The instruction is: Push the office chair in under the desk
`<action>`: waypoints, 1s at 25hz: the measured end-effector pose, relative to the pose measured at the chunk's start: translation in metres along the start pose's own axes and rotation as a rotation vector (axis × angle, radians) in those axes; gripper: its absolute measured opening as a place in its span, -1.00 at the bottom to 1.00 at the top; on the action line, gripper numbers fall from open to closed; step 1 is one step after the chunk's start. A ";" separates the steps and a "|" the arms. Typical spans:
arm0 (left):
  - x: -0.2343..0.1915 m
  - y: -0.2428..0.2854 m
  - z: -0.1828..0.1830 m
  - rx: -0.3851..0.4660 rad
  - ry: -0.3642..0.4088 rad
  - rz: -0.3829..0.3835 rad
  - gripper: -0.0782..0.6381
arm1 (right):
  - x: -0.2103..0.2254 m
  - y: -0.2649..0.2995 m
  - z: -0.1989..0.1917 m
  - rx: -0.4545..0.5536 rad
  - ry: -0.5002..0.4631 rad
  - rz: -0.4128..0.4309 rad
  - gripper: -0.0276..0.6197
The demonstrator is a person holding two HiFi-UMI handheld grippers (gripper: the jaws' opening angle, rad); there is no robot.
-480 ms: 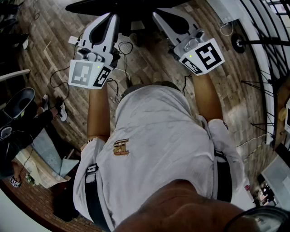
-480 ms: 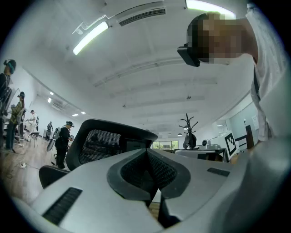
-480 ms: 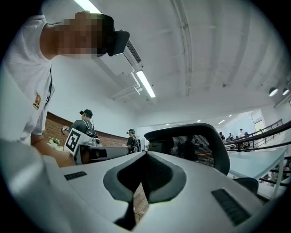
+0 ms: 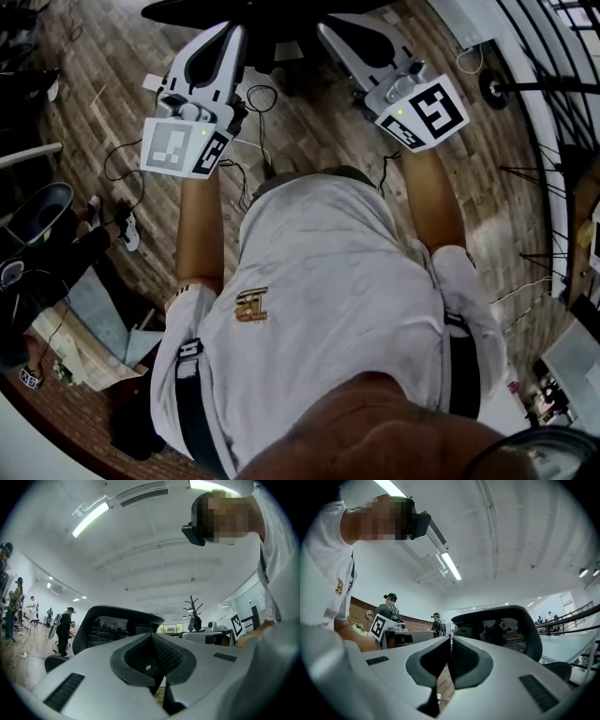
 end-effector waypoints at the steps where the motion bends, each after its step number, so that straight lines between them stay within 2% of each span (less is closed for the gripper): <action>1: -0.002 -0.002 0.001 -0.001 0.008 0.000 -0.73 | -0.001 0.001 0.000 -0.004 -0.003 -0.002 -0.81; 9: -0.044 -0.023 -0.007 -0.067 0.097 -0.017 -0.73 | -0.002 0.010 0.000 -0.064 -0.073 -0.037 -0.80; 13: -0.064 -0.024 -0.008 -0.126 0.183 -0.051 -0.71 | 0.010 0.010 0.001 -0.112 -0.127 -0.078 -0.80; 19: -0.098 -0.030 -0.019 -0.201 0.301 -0.119 -0.44 | 0.018 0.014 -0.001 -0.178 -0.187 -0.124 -0.74; 25: -0.133 -0.030 -0.031 -0.285 0.430 -0.155 -0.29 | 0.024 0.011 -0.014 -0.277 -0.222 -0.161 -0.50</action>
Point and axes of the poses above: the fingertips, and each gripper's own axes: y forward along the fingers, x to its right, z out of its top, the point moved 5 cm from there along -y, backward along the fingers, and after that the axes turned 7 degrees about y, right-handed, at the moved point
